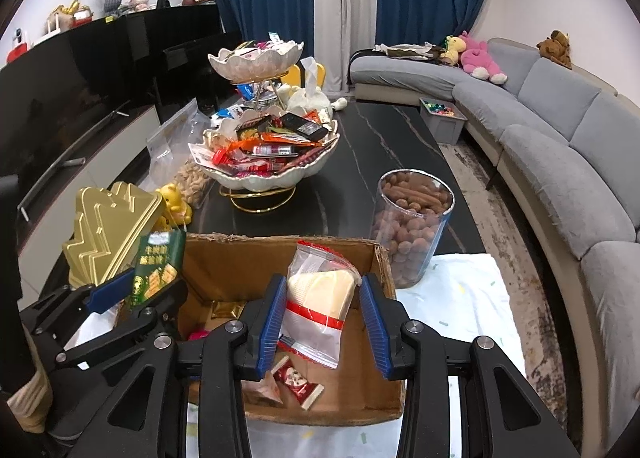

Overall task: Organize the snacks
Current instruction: 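Open both tools to drop the snacks into the box, then withdraw both open tools from the box toward the two wrapped candies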

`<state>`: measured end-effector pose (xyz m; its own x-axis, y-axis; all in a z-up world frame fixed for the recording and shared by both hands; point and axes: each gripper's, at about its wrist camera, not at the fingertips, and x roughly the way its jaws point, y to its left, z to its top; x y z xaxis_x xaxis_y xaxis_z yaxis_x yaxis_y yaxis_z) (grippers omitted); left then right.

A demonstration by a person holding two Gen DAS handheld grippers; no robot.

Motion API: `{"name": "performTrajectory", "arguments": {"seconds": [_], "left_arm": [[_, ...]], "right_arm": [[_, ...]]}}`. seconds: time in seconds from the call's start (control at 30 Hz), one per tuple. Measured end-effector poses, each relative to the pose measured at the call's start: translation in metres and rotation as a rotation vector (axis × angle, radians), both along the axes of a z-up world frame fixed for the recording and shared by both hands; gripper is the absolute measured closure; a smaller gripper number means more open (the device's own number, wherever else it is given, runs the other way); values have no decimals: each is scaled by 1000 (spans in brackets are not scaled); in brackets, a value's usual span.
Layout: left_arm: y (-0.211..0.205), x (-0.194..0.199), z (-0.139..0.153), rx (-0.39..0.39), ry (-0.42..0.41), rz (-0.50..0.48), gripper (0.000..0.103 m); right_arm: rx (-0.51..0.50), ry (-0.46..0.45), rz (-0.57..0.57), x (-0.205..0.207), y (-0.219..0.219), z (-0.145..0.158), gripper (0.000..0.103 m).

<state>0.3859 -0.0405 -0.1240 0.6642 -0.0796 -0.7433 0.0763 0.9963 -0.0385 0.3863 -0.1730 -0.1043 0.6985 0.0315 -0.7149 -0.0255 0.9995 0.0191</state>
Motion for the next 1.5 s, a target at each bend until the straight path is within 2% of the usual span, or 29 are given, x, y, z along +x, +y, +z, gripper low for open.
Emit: {"name": "performTrajectory", "arguments": {"seconds": [0.07, 0.13, 0.27, 0.33, 0.43, 0.87, 1.17, 1.23, 1.5], "left_arm": [[0, 0, 0, 6, -3, 3, 54], [1, -1, 0, 12, -8, 11, 42], [4, -2, 2, 21, -11, 21, 39], [5, -4, 5, 27, -19, 25, 35], [7, -8, 11, 33, -28, 32, 31], [12, -35, 38, 44, -69, 42, 30], [15, -61, 55, 45, -104, 57, 25], [16, -68, 57, 47, -110, 61, 22], [18, -94, 58, 65, -138, 73, 12]], "right_arm": [[-6, -5, 0, 0, 0, 1, 56], [-14, -15, -5, -1, 0, 4, 47], [-30, -26, -12, -3, 0, 8, 30], [-32, -32, -19, -5, -1, 11, 28], [-30, -38, -25, -9, -1, 15, 28], [-26, -89, -31, -37, -2, 42, 28], [-27, -123, -35, -64, -4, 59, 27], [-30, -130, -37, -70, -4, 61, 24], [-48, -156, -40, -95, -5, 66, 21]]}}
